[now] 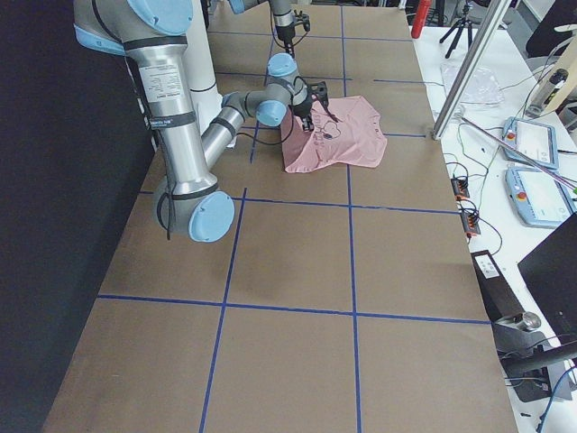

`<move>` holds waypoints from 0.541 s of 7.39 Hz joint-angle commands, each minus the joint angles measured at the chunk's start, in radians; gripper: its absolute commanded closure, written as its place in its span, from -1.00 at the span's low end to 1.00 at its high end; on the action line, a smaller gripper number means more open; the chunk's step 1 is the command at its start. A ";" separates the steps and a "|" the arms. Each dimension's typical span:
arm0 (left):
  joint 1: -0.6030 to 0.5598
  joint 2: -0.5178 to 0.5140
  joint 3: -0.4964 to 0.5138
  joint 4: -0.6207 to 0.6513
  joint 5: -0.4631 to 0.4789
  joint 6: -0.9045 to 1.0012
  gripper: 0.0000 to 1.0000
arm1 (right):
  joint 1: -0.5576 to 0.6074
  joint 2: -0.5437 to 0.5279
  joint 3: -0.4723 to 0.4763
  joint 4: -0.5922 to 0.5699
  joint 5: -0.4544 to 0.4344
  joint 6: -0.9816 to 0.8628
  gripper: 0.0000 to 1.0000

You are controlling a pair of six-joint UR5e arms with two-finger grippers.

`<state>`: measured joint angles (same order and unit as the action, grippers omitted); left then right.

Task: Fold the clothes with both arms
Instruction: 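Lift the hem with both grippers and fold it toward the collar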

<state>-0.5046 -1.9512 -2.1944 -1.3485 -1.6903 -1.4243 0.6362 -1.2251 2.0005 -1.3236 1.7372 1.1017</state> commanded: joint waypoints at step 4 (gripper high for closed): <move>-0.224 -0.107 0.460 -0.417 -0.002 0.131 1.00 | 0.163 0.339 -0.551 0.071 0.008 -0.115 1.00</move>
<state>-0.6950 -2.0291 -1.8799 -1.6162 -1.6919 -1.2989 0.7765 -0.9904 1.6128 -1.3050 1.7452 0.9943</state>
